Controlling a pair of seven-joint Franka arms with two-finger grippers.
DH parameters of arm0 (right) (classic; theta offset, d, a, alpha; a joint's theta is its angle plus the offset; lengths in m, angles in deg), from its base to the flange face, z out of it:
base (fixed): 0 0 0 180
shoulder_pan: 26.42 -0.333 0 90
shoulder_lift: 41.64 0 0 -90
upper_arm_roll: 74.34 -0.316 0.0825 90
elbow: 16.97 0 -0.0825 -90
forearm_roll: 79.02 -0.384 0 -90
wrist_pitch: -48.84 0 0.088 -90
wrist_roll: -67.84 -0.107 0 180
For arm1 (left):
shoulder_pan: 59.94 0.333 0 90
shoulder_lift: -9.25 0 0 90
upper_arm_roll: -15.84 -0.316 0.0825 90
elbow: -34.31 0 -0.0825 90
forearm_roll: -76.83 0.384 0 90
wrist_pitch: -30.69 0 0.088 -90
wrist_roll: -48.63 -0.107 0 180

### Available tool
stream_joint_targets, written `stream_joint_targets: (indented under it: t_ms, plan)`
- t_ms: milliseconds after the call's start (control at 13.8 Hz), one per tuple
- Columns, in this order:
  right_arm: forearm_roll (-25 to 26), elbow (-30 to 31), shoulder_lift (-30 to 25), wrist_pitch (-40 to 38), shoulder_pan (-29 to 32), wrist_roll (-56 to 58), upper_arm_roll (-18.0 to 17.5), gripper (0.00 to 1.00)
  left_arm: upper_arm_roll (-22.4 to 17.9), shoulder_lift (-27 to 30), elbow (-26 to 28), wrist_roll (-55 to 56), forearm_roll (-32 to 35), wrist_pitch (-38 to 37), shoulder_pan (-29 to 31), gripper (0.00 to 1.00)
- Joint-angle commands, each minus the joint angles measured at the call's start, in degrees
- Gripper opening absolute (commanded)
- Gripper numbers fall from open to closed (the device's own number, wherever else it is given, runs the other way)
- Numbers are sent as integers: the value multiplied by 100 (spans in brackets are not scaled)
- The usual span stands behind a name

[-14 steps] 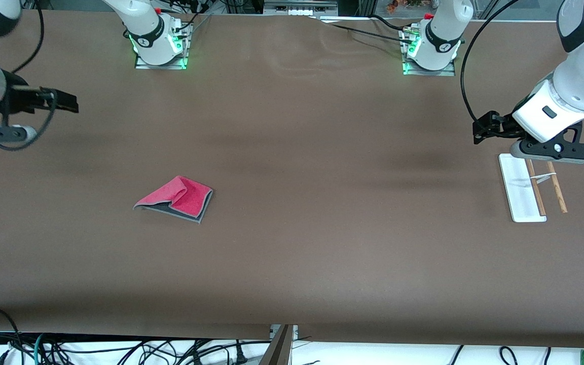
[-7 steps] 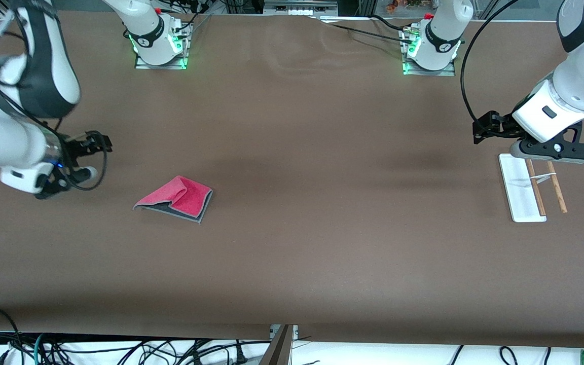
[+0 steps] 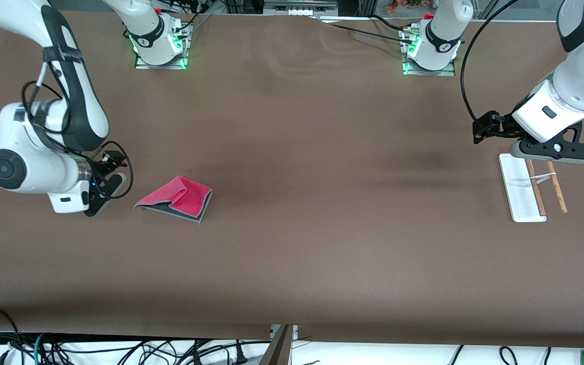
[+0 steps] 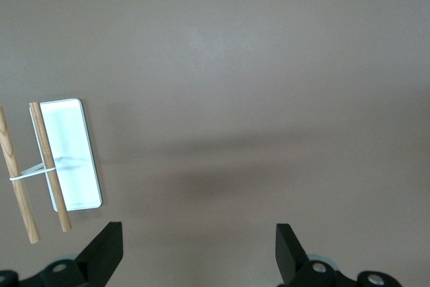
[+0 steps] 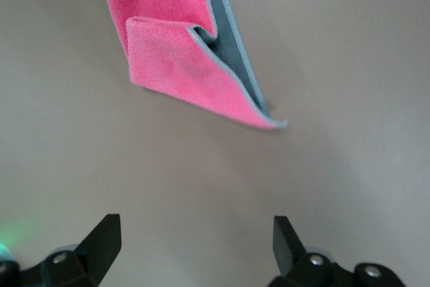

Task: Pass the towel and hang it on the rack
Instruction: 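Reach the right gripper down to the pink towel's folded edge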

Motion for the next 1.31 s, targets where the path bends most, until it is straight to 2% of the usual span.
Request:
stream_joint_targets:
  t_ms: [0,291,582,1236]
  plan:
    - [11,58,299,659,48,1212,-19,100,-10,-38,-124,-62,-97,-107,4,100]
    - [11,225,598,1660,48,2058,-10,100,-10,-38,-124,-62,-105,-107,4,100]
    - [-16,831,660,2716,40,2806,-19,100,-10,-38,-124,-62,-97,-107,4,100]
    - [-50,1192,625,2903,57,3431,-19,99,-10,-39,-115,-62,-97,-81,4,100]
